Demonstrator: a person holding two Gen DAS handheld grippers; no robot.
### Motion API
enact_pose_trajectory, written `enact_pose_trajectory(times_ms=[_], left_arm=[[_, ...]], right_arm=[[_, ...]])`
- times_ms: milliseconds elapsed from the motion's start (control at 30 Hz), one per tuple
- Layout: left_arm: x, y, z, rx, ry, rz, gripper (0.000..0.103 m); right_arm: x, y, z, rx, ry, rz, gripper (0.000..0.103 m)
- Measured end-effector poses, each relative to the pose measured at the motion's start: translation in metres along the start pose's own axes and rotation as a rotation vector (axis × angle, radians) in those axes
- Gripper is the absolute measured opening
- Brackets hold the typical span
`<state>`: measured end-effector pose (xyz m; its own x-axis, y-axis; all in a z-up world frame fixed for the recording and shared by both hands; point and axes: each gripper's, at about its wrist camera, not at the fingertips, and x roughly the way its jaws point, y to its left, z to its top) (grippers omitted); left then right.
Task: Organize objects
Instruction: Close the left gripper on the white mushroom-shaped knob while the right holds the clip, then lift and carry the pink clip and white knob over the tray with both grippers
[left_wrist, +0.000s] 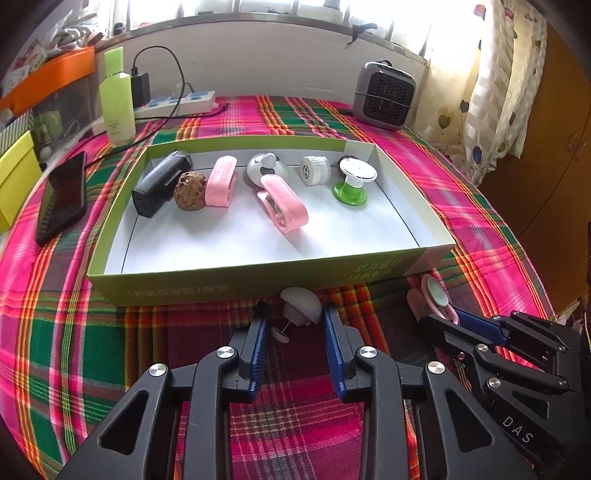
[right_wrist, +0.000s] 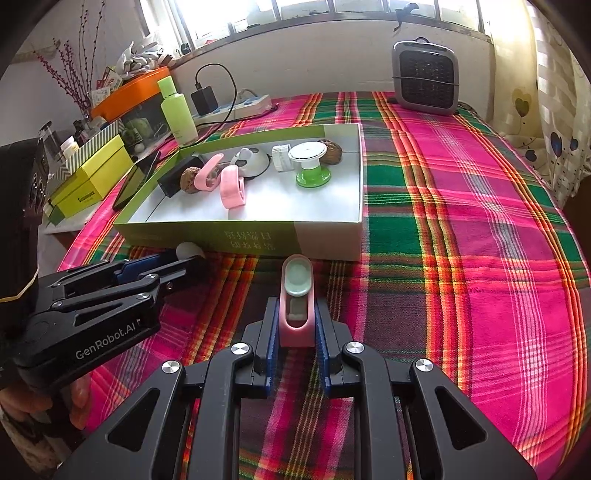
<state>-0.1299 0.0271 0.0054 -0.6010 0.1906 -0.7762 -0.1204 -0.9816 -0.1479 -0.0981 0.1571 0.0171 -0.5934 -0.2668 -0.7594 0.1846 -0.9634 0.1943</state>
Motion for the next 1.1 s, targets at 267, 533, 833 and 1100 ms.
enact_pose_trajectory(times_ms=[267,533,833,1100], left_arm=[[-0.003,0.001,-0.004,-0.029,-0.006,0.008,0.026],[-0.008,0.001,-0.010,-0.029,-0.013,0.020,0.026],[-0.016,0.000,-0.013,-0.016,-0.032,0.014,0.026],[-0.021,0.000,-0.013,-0.011,-0.048,-0.005,0.026]], right_arm=[[0.000,-0.001,0.001,-0.003,0.001,0.004,0.019],[0.000,0.003,0.000,-0.010,-0.001,0.009,0.019],[-0.003,0.007,-0.001,-0.019,-0.015,0.012,0.019],[-0.004,0.010,-0.001,-0.027,-0.021,0.023,0.019]])
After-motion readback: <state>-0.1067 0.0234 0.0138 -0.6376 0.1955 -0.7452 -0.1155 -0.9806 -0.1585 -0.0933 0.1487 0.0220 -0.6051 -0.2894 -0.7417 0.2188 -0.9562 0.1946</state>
